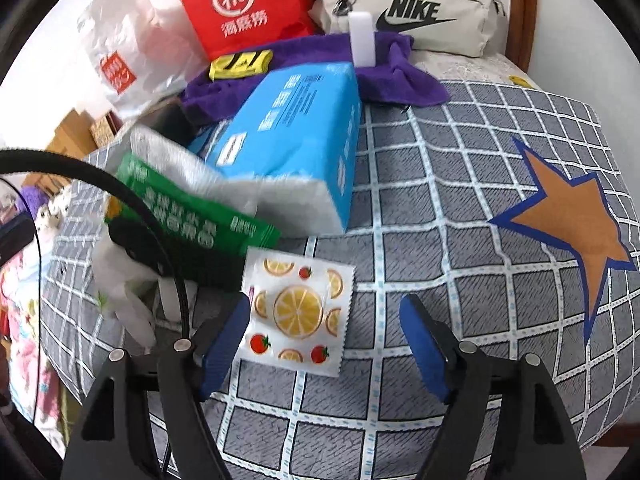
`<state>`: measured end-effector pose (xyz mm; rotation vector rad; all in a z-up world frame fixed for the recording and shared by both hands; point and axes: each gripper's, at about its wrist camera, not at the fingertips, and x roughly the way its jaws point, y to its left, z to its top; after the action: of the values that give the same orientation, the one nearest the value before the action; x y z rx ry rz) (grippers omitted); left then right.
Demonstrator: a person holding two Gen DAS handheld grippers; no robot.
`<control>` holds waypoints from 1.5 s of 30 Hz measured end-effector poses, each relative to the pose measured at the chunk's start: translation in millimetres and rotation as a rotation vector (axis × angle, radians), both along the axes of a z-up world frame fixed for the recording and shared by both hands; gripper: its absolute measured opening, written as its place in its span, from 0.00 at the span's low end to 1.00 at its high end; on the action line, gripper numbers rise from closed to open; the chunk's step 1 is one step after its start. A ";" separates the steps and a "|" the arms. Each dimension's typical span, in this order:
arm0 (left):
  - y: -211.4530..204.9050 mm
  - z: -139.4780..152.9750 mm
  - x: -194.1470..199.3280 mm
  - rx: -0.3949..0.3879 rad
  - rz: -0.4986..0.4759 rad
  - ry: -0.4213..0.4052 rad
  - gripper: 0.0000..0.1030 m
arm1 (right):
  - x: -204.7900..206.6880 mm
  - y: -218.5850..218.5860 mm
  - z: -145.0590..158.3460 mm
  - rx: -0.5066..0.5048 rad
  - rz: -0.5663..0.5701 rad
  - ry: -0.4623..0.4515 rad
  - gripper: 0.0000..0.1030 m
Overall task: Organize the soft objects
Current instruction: 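Grasp the orange-print wipe packet with right gripper while left gripper grasps white tissue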
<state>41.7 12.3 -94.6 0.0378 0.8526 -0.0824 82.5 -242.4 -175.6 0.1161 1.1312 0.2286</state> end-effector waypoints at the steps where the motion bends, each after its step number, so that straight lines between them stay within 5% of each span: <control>1: -0.5 0.3 -0.6 0.001 -0.001 -0.001 0.85 | 0.0 2.2 -2.5 -0.004 0.005 0.007 0.74; 10: 3.7 1.8 -1.2 -0.017 0.005 -0.002 0.85 | -3.0 28.4 -18.3 -0.123 0.026 -0.031 0.84; 19: 8.5 -7.6 3.1 -0.043 0.030 0.069 0.85 | -6.6 20.3 -7.1 -0.138 0.031 -0.037 0.51; 34: 12.5 -7.1 -6.4 -0.109 0.051 0.166 0.85 | -23.5 2.8 54.8 -0.100 0.011 -0.135 0.50; 45: 3.2 -6.9 -9.8 -0.030 0.088 0.215 0.85 | -29.6 -3.7 76.8 -0.100 -0.001 -0.173 0.50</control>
<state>31.9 15.5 -101.5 -0.0377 1.0663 -0.0166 52.9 -246.2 -98.8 0.0083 0.9686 0.1775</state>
